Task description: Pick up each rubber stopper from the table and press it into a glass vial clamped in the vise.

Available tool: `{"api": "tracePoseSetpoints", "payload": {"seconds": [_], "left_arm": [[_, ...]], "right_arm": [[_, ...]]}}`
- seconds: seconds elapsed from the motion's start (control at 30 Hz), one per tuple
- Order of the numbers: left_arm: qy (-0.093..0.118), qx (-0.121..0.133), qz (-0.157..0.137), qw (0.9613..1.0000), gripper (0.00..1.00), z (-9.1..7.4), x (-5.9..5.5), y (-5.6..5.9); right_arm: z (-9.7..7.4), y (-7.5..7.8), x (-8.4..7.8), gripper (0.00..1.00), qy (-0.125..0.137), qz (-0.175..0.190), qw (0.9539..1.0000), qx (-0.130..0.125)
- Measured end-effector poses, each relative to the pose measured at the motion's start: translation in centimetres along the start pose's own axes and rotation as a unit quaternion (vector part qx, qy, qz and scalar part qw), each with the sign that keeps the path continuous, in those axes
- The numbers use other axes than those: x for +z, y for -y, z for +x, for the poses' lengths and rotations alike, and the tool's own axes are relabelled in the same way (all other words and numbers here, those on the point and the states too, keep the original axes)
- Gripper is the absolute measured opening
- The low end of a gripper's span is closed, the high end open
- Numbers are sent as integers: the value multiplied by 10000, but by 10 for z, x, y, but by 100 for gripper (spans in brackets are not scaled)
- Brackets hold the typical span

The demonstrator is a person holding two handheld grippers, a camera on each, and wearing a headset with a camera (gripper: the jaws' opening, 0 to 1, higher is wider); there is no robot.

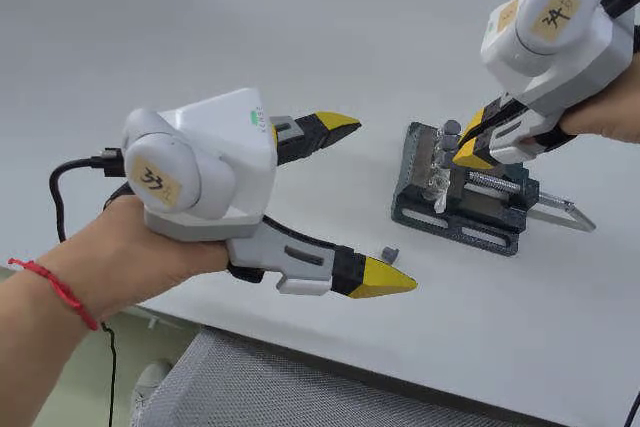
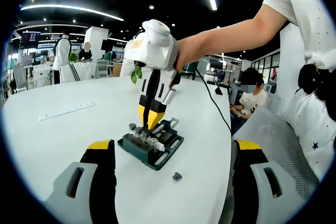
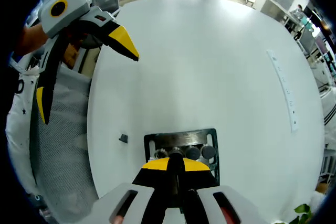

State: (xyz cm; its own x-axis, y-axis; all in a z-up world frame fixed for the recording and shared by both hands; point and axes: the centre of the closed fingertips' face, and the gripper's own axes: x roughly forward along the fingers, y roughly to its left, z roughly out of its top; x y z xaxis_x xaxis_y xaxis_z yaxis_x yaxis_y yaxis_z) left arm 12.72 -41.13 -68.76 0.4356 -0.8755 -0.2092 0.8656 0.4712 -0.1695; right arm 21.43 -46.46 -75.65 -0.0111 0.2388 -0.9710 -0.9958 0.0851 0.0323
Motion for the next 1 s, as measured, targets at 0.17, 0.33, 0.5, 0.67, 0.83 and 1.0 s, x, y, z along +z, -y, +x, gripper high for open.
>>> {"api": "tracePoseSetpoints", "payload": {"seconds": [0.17,0.33,0.5,0.67,0.83,1.0], "left_arm": [[-11,-5,-5,10000,92,0,0,0],[-20,-4,-12,10000,92,0,0,-1],[-16,-7,-24,10000,92,0,0,0],[-28,-16,-30,10000,91,0,-1,0],[-33,-6,-41,10000,91,0,-1,-1],[-21,-4,-44,10000,90,1,-1,-1]], "right_arm": [[4,-1,0,3,5,2,10000,49],[7,-2,-2,4,-19,10,10000,66],[7,-1,-2,4,-28,-5,10000,42],[7,0,-3,3,-30,1,10000,45],[9,1,-2,3,-8,20,10000,47],[9,1,-2,3,-22,-17,10000,70]]}}
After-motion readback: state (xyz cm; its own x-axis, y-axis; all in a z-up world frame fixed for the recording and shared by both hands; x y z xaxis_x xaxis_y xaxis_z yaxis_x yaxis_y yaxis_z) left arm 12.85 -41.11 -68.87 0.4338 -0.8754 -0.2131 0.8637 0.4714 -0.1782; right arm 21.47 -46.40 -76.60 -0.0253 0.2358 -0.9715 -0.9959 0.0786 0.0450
